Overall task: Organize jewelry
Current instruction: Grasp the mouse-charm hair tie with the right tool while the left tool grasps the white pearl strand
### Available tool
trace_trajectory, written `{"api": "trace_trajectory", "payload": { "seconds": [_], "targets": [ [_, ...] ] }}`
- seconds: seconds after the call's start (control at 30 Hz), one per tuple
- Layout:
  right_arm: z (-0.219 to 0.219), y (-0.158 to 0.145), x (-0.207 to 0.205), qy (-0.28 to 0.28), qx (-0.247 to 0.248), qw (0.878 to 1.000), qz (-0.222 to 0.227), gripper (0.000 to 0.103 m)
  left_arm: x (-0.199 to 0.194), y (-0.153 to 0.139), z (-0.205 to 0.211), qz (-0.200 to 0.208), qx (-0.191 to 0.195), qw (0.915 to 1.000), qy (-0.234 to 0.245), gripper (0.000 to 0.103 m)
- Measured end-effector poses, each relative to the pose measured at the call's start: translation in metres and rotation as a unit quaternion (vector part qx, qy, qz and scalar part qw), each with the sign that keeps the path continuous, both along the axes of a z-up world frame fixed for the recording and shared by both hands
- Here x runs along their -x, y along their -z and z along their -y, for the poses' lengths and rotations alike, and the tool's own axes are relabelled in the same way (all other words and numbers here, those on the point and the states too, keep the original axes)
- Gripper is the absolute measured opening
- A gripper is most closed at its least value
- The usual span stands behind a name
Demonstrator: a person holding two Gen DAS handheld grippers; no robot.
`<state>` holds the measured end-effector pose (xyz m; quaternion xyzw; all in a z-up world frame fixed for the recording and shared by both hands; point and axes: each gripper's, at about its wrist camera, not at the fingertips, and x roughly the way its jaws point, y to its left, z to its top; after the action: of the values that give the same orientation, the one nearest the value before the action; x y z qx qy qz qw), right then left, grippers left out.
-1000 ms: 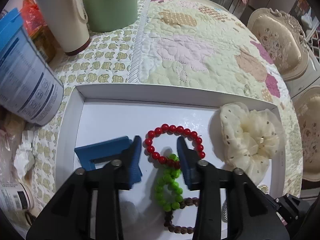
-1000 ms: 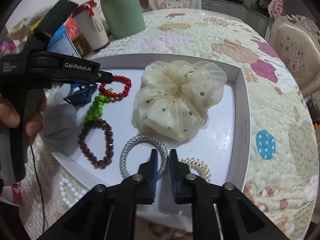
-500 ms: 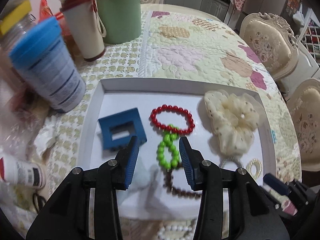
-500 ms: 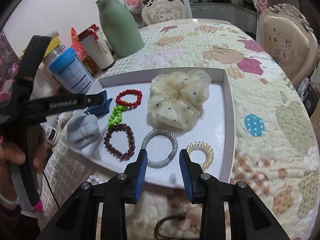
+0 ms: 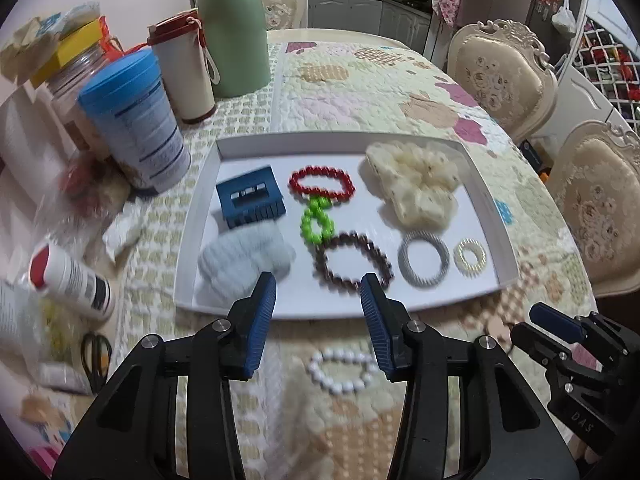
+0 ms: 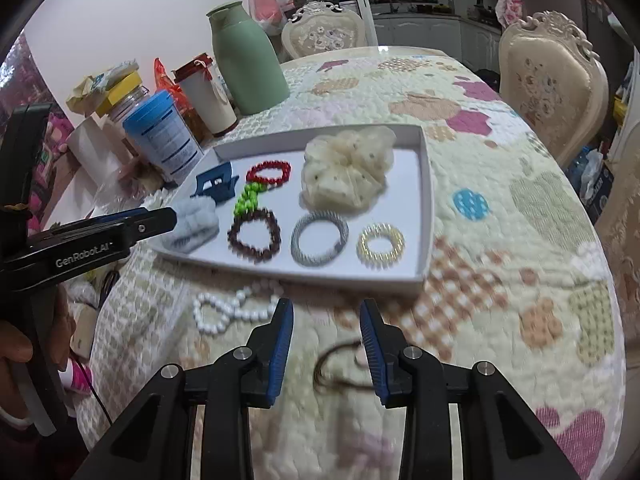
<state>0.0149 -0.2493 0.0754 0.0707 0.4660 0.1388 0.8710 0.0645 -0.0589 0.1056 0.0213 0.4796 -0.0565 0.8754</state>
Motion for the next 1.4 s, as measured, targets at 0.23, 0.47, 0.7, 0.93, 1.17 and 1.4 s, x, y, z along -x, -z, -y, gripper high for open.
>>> {"api": "trace_trajectory", "payload": {
  "seconds": [0.23,0.47,0.7,0.93,1.17,1.4],
  "targets": [
    [0.016,0.011,0.033,0.007,0.011,1.000,-0.011,0.034,0.029,0.013,-0.009,-0.028,0.025,0.9993,-0.001,0.045],
    [0.031,0.037,0.042,0.024,0.014,0.999,-0.036,0.034,0.041,0.042,-0.014,-0.070,0.041,0.9967,0.008,0.053],
    [0.037,0.049,0.037,0.035,0.012,0.999,-0.039,0.034,0.035,0.064,-0.024,-0.090,0.053,0.9944,-0.013,0.053],
    [0.032,0.051,0.019,0.033,0.022,0.999,-0.035,0.034,0.024,0.076,-0.025,-0.097,0.048,0.9939,-0.022,0.053],
    [0.018,0.050,0.003,0.017,0.035,0.999,-0.023,0.042,0.017,0.085,-0.019,-0.103,0.038,0.9938,-0.017,0.053],
    [0.008,0.062,-0.009,-0.004,0.067,0.997,-0.023,0.042,0.010,0.089,-0.009,-0.100,0.016,0.9948,-0.009,0.053]
  ]
}}
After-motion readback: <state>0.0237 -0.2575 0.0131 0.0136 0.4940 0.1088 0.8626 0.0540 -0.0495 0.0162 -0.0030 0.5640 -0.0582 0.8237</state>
